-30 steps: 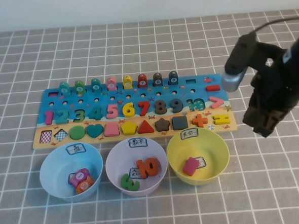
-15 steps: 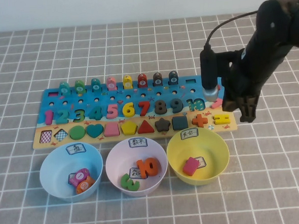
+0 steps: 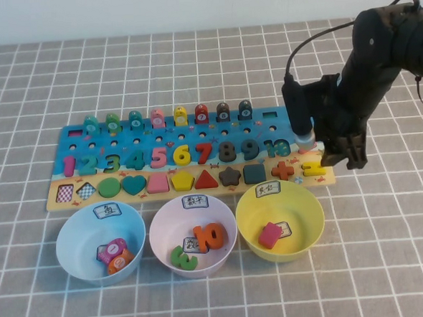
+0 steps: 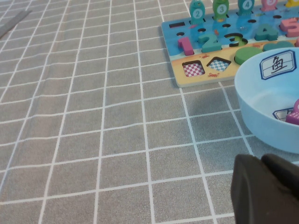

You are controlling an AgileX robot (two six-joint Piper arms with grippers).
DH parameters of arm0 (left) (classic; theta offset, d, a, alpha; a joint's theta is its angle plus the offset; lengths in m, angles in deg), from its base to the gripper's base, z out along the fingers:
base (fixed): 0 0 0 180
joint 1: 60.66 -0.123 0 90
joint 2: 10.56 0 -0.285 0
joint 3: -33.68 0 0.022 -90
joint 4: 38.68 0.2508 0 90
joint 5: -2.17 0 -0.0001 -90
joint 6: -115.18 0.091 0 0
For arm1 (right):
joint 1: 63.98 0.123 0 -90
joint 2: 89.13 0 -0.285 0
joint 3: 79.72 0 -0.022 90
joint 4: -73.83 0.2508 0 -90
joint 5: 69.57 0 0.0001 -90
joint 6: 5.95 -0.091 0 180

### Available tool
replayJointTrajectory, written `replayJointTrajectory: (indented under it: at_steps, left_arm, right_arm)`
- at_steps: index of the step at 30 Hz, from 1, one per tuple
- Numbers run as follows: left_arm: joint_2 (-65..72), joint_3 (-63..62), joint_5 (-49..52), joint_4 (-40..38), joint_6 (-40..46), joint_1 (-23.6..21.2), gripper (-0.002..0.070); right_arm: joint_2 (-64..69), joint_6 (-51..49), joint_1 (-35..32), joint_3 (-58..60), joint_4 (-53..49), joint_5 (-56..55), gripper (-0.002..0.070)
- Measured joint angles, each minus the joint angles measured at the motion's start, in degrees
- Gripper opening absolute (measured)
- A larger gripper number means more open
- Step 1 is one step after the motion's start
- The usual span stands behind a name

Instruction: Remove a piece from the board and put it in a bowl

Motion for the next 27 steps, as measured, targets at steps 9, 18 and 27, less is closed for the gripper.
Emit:
replayJointTrajectory:
  at_steps: [9,18,27]
  left_arm:
    - [0.0,0.0,0.0,0.0,0.0,0.0,0.0000]
    - [0.0,0.0,0.0,0.0,0.0,0.0,0.0000]
    - [0.0,0.0,0.0,0.0,0.0,0.0,0.0000]
  right_arm:
    - [1.1,5.8,-1.2,0.0,1.2,-0.2,0.0383]
    - [4.8,10.3,-1.2,-1.5,2.2,-3.0,0.0379]
    - [6.7,10.3,-1.2,-6.5,3.9,1.8,0.0368]
